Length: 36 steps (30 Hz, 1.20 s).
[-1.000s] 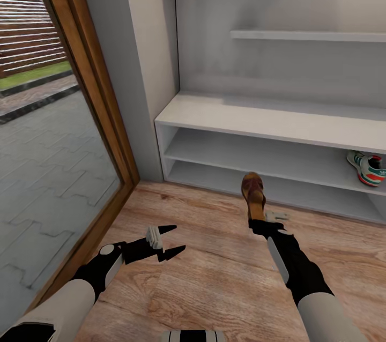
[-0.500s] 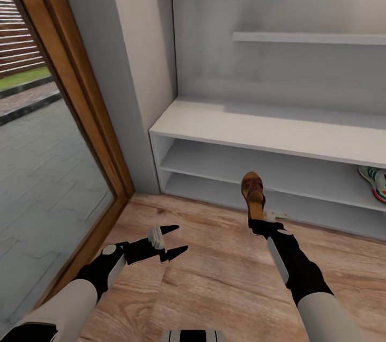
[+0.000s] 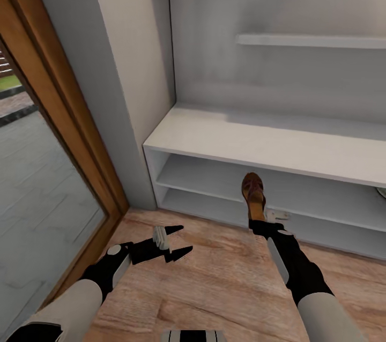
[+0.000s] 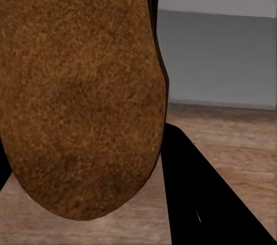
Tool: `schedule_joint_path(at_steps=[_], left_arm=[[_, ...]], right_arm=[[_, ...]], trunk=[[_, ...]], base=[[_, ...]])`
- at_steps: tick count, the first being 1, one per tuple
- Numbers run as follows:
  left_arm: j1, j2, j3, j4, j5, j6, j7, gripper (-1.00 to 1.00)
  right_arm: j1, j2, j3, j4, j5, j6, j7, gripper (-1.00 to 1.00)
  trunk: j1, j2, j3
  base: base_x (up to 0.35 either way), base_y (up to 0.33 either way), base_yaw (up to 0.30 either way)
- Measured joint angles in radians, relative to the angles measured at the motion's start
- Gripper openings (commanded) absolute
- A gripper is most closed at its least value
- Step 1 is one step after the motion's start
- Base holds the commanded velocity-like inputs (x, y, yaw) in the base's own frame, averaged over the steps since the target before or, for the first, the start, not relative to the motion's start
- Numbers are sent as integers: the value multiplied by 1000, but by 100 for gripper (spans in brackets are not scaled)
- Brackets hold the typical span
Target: Pick up the two gym shoes and the two sandals from the corridor floor and place them onto the hallstand (shoe rack) in the corridor, making sure they are on the rack and not on the floor. Arrange them so the two gym shoes are next to each other and the two sandals are next to each other.
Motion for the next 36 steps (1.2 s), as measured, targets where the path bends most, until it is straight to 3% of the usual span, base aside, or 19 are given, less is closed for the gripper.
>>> schedule_joint_path(at_steps=[9, 36], left_arm=[[0, 0, 0, 0, 0, 0, 0, 100], [0, 0, -7, 0, 0, 0, -1, 100]], right_arm=[[0, 0, 0, -1, 1, 0, 0, -100], [0, 0, 0, -1, 2, 0, 0, -100]], trunk=[[0, 0, 0], [0, 0, 0]], base=[[320, -30, 0], [143, -2, 0]])
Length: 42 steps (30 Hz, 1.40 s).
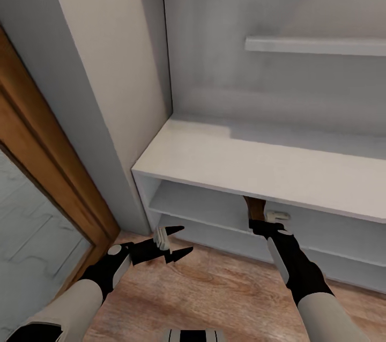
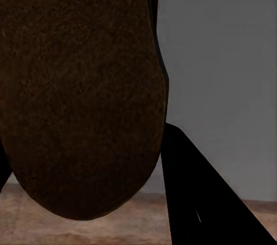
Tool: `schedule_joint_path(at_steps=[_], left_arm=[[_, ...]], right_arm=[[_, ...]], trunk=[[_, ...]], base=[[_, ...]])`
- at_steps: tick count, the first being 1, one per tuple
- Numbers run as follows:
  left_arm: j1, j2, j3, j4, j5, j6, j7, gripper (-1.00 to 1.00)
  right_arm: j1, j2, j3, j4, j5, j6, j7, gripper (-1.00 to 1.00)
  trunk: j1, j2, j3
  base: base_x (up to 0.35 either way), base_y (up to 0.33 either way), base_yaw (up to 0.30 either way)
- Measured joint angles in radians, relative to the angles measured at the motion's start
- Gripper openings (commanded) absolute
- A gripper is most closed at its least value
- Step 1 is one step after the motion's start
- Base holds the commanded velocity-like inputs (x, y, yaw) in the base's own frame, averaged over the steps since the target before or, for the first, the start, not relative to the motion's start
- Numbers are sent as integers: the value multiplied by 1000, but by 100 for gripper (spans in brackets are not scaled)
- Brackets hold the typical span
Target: Pick up the two gym shoes and the two sandals from the corridor floor and place them onto the hallstand (shoe rack) in the corridor, making sure they are on the rack and not on the floor. Arrange them so the two gym shoes are next to each other and the two sandals are next to each other.
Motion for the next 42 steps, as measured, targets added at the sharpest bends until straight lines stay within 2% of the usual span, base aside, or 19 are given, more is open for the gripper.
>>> schedule_joint_path(at_steps=[19, 20, 37, 42], left_arm=[[0, 0, 0, 0, 0, 0, 0, 100], [0, 0, 0, 0, 0, 0, 0, 100], [0, 0, 0, 0, 0, 0, 0, 100], [0, 0, 0, 0, 0, 0, 0, 100]], right_arm=[[0, 0, 0, 1, 0, 0, 0, -100], [0, 0, 0, 1, 0, 0, 0, 100], [0, 0, 0, -2, -6, 1, -3, 100], [0, 0, 0, -3, -7, 1, -3, 100]], trunk=[[0, 0, 0], [0, 0, 0], [0, 0, 0], [1, 0, 0]], base=[[90, 0, 0], [11, 0, 0], [-3, 0, 0], [-240, 0, 0]])
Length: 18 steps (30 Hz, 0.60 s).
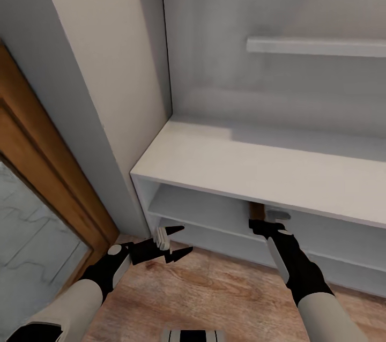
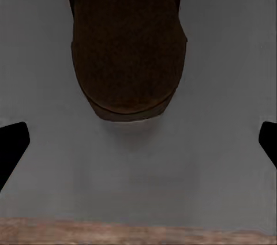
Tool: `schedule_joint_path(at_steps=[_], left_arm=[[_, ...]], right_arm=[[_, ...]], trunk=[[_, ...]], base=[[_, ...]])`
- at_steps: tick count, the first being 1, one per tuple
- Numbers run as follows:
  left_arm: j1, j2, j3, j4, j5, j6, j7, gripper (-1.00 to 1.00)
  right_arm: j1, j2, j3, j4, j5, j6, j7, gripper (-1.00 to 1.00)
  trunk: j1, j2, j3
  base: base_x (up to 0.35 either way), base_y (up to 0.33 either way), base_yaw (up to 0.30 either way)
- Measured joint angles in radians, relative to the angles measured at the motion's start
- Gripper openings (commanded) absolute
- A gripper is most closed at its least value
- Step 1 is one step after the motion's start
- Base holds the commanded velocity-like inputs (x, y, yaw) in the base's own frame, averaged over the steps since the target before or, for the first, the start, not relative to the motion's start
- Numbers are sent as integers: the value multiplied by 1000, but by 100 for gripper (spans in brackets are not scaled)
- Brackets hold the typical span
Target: Pick up the two gym shoes and the two sandals from the corridor floor and place them onto the hallstand (shoe rack) in the corridor, making sure they are on the rack and not on the floor. Arrange them so the two gym shoes are next to each other and the two sandals are next to each other.
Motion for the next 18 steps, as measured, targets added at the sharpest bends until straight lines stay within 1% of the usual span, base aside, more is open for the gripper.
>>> schedule_joint_path(at_steps=[16, 18], left_arm=[[0, 1, 0, 0, -1, 0, -1, 100], [0, 1, 1, -1, -2, 0, 0, 100]], right_arm=[[7, 1, 3, -1, -2, 0, 6, 100], [14, 2, 3, 0, -2, -18, 7, 100]], trunk=[[0, 0, 0], [0, 0, 0]], base=[[-335, 0, 0], [-340, 0, 0]])
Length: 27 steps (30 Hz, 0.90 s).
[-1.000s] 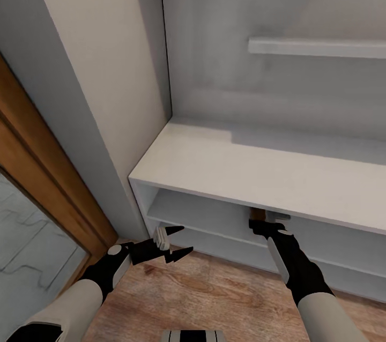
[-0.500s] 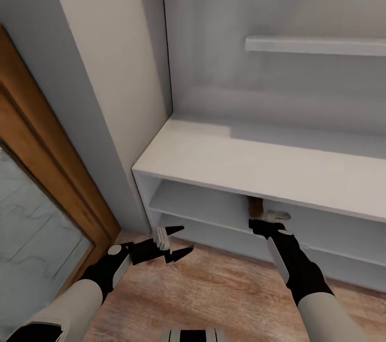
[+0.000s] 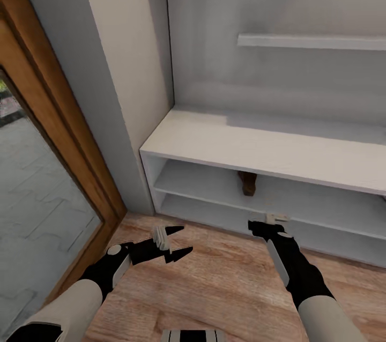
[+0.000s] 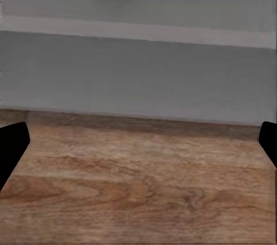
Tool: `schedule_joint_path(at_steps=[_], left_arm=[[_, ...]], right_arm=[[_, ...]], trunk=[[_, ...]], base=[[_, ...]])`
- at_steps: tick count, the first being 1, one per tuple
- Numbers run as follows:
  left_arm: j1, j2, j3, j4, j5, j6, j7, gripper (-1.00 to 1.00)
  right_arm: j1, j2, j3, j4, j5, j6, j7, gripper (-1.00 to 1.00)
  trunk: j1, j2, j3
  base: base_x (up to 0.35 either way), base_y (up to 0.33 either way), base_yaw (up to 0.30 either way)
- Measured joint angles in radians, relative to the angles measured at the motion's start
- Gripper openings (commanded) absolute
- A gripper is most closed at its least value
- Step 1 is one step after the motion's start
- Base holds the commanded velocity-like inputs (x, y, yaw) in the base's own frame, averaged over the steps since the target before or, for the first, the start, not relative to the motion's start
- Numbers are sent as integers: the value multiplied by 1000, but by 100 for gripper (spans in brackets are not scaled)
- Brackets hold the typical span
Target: Pick up the two gym shoes and the two sandals from the corridor floor and place them onto the hallstand (shoe rack) in the corridor, making sure they are on the rack and not on the floor. Arrange them so the two gym shoes are next to each other and the two sandals are next to each other.
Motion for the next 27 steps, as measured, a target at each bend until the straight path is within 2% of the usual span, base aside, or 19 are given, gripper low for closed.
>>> schedule_joint_path(at_steps=[5, 13, 16, 27], left_arm=[[-1, 0, 2, -6, 1, 1, 0, 100], [-1, 0, 6, -10, 3, 1, 3, 100], [0, 3, 4, -10, 2, 1, 4, 100], [-1, 2, 2, -9, 3, 2, 3, 100]], right_arm=[[1, 0, 1, 5, -1, -63, -2, 100], [1, 0, 3, 5, 0, -70, 0, 100], [1, 0, 6, 6, 9, -70, -4, 100], [1, 0, 6, 5, 1, -70, -1, 100]], trunk=[[0, 0, 0], [0, 0, 0], [0, 0, 1], [0, 0, 8]], base=[[-340, 0, 0], [-338, 0, 0], [-287, 0, -261], [-195, 0, -273]])
